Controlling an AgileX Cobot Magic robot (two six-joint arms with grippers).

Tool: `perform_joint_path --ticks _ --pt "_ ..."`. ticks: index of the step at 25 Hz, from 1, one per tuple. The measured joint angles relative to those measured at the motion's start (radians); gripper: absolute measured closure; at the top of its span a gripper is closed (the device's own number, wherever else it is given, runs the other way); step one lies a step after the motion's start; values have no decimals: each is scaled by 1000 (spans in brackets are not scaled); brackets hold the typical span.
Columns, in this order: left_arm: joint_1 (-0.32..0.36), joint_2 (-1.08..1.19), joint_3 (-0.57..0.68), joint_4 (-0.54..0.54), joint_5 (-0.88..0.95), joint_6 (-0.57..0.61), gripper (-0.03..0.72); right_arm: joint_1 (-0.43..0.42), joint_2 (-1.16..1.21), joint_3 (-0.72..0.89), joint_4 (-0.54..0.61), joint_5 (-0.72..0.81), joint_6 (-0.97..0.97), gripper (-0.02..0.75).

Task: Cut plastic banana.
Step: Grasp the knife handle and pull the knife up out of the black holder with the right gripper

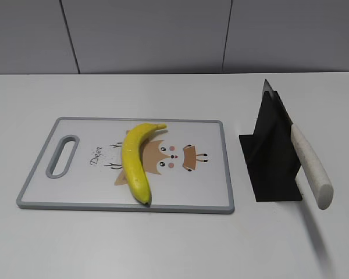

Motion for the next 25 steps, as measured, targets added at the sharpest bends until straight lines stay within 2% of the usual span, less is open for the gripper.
perform_joint_path --ticks 25 --pt "0 0 0 0 0 0 240 0 0 0 1 0 -1 216"
